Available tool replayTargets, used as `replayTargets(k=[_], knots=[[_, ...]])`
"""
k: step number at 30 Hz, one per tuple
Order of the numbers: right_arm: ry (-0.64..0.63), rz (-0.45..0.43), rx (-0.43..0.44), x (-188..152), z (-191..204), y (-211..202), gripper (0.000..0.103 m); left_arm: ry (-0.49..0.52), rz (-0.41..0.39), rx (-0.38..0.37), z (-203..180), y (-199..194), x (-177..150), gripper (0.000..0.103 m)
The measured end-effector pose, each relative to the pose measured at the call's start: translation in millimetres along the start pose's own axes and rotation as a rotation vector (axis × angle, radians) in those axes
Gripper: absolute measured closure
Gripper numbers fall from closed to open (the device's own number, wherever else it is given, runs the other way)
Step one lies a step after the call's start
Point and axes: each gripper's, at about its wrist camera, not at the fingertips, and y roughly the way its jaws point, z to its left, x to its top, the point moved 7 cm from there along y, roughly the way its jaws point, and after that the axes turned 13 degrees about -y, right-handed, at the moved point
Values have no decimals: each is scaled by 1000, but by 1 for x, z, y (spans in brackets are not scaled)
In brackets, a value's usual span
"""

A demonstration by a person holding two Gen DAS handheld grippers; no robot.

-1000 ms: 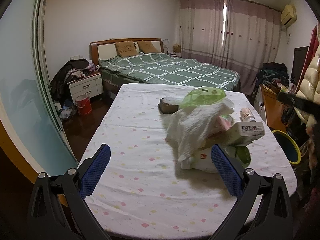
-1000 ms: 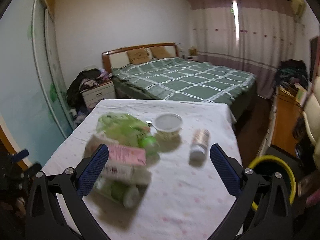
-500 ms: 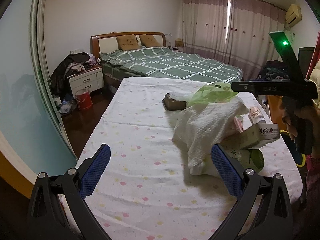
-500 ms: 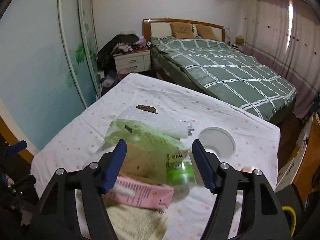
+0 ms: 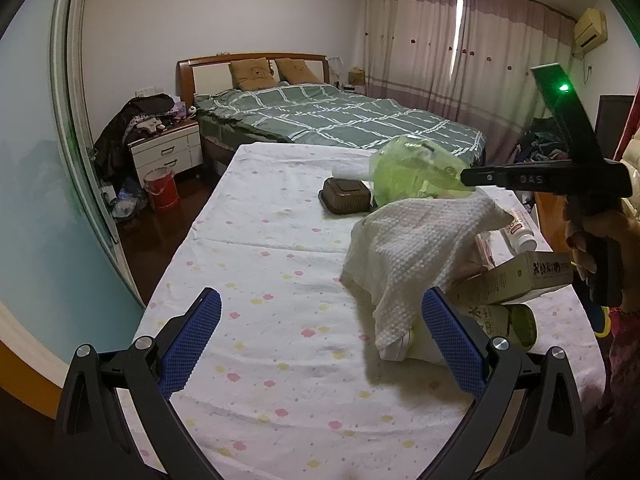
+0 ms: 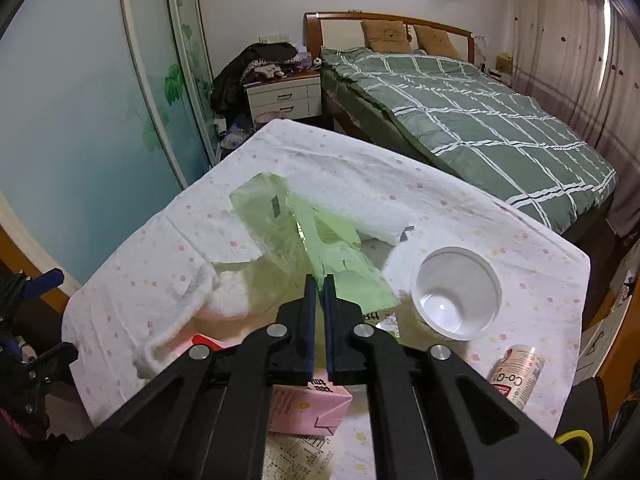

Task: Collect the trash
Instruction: 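Reach into the pile and grasp the green plastic bag with the right tool, then carry the green bag over the yellow-rimmed bin and open the right tool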

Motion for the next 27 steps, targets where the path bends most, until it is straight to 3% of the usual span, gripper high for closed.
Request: replayTargets(k=[14,19,27], knots=[[78,-239,-64,-2,-19,-119,100,44,-32,-114,-35,-15,4,4],[152,-274,-140,-37,-46,-163,100,74,-29,-152,-55,-16,2,4],[353,-229,-329,-134,-104,-211,100,119,-18,-206,-88,-19,-4,4]])
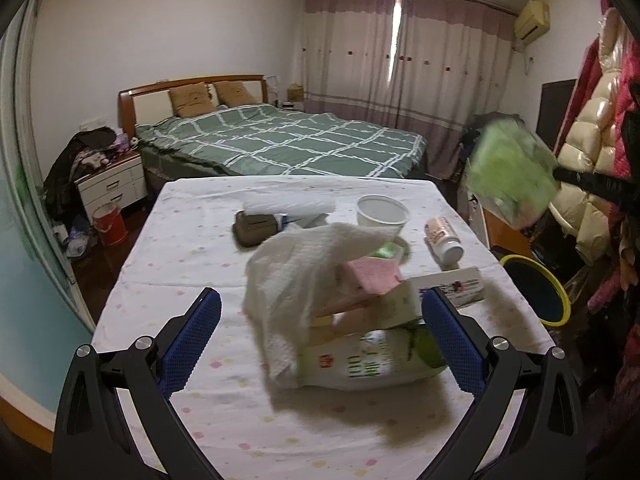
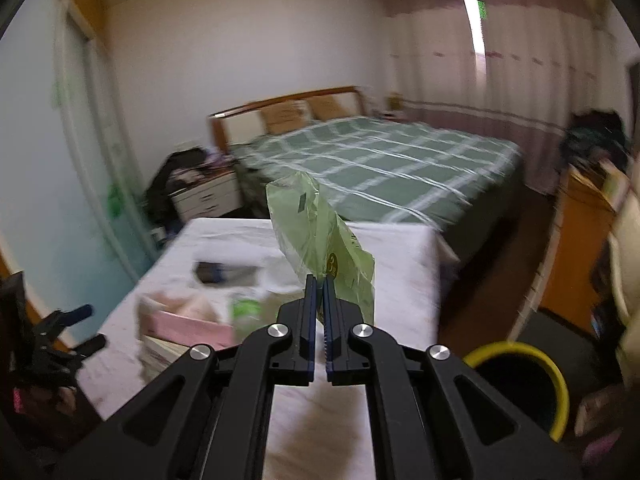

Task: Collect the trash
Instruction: 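Carry the green bag over the yellow-rimmed bin and open the right tool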

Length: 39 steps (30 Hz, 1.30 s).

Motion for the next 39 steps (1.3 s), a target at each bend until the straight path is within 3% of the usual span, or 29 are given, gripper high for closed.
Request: replayTargets(k=[8,15,18,23,35,39], knots=[[223,133,-223,-93,-108,3,100,51,19,-42,-31,4,-4,4],[354,264,-281,-172,-163,37,99,81,39,-64,-55,6,-10,4],[367,302,-294,-190,-172,48,98,84,55,-66,-59,9,-13,4],[368,323,-323,-200,-173,53,72,88,65,-60,-60,11,-14,4],[344,321,-327,-195,-161,53,64,101,30,-13,-35,23,7,4],[339,334,-314,-197,-154,57,64,95,49,-8,-24,37,19,10]])
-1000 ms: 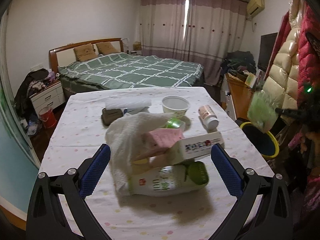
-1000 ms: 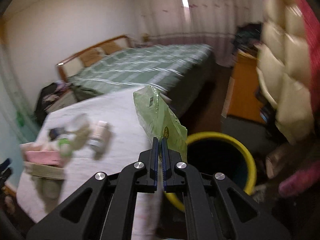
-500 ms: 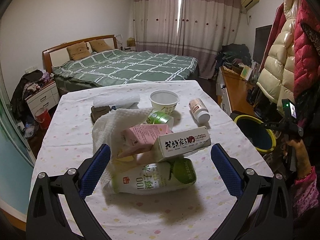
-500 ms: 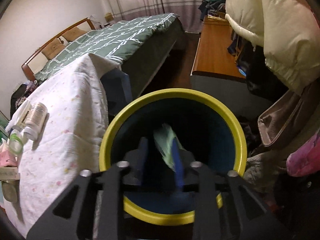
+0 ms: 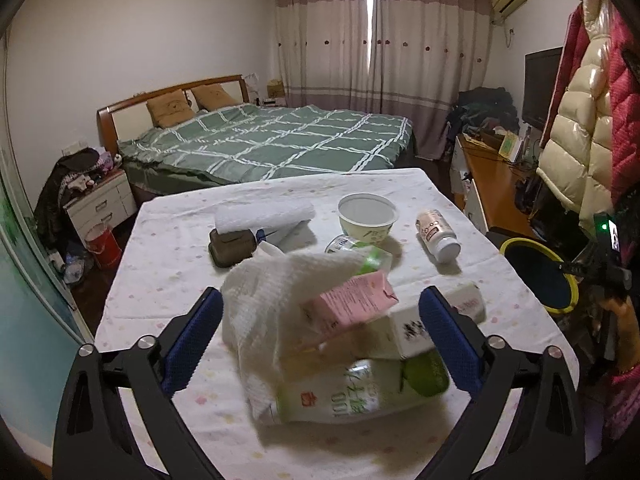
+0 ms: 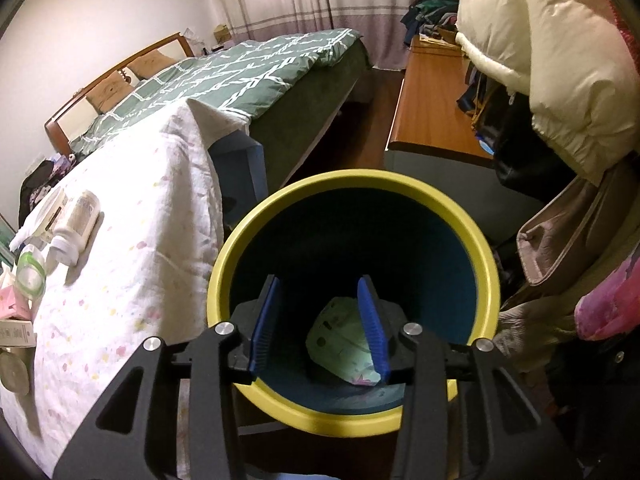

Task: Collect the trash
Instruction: 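Carry the green bag over the yellow-rimmed bin and open the right tool, then grasp the white textured cloth from the pile with the left tool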

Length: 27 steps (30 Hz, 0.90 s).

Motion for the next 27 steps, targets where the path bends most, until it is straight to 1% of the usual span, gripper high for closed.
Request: replayTargets(k=[5,9,11,12,13,14,15,16,17,19,20,23,27], knots=[[-13,6,8,-1,8,1,64,-45,65,-30,12,22,0,29],[-21,8,7,0,11,0,64,-61,85,-53,17,29,-1,43],[-21,10,9,0,11,0,64,-62,94,-67,19,32,-1,56],[-20,11,10,0,12,1,64,-65,101,-71,20,34,-1,60],[-20,12,12,0,13,2,64,-70,106,-74,21,35,-2,68],[-21,13,14,0,14,2,64,-80,112,-77,24,37,-1,75],[-22,13,17,0,15,2,64,-82,112,-76,25,36,-1,78],[-24,12,19,0,17,2,64,-81,108,-72,26,35,0,87],[-26,12,19,-1,18,2,64,-79,103,-68,27,34,1,91],[-28,9,20,-1,19,1,64,-70,75,-41,31,28,6,96],[-28,7,20,-1,19,0,64,-66,63,-28,33,25,9,97],[-26,-3,22,0,18,-4,64,-57,25,8,38,13,23,98],[-18,-15,22,-1,15,-10,64,-13,-39,53,37,-7,50,98]])
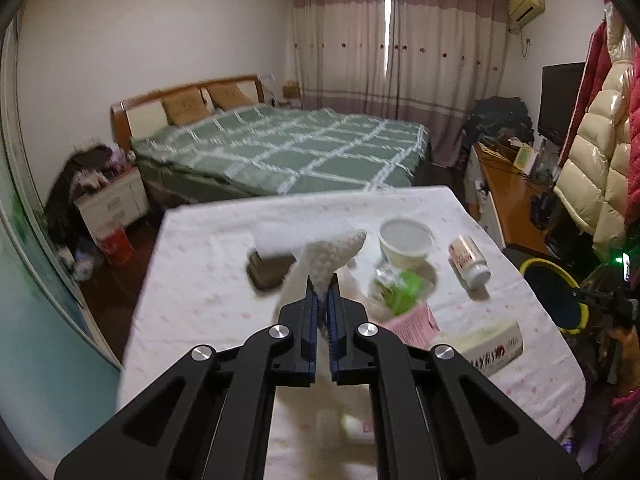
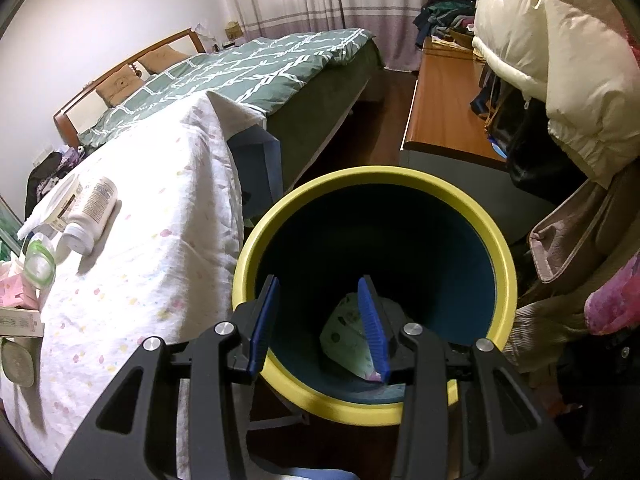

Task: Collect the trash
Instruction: 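Grasp the white textured cloth from the pile with the left tool, then carry the white cloth over the bin and open the left tool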

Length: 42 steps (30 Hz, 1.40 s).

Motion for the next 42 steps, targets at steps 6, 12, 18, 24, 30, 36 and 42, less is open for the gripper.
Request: replayTargets(k=[6,12,18,24,30,36,42], knots=[[17,-10,-2,-4,-7,-6,64,80,-105,24,-20,-34,54,98],[40,-27,-4,-9,-18,-13,64,173,-133,-42,-71,-51,92,98],[67,-49,-19,-20,-36,-28,64,260,-92,-178,-151,-45,97,98],[83,-86,-60,-30,-57,-56,64,294,-39,-333,-240,-30,82,98],[88,-108,-98,-43,-74,-80,64,335,88,-469,-338,8,34,98],[89,-91,-123,-64,-87,-94,64,387,215,-527,-423,65,-17,98],[103,-68,-133,-82,-94,-97,64,424,324,-542,-480,107,-65,98]])
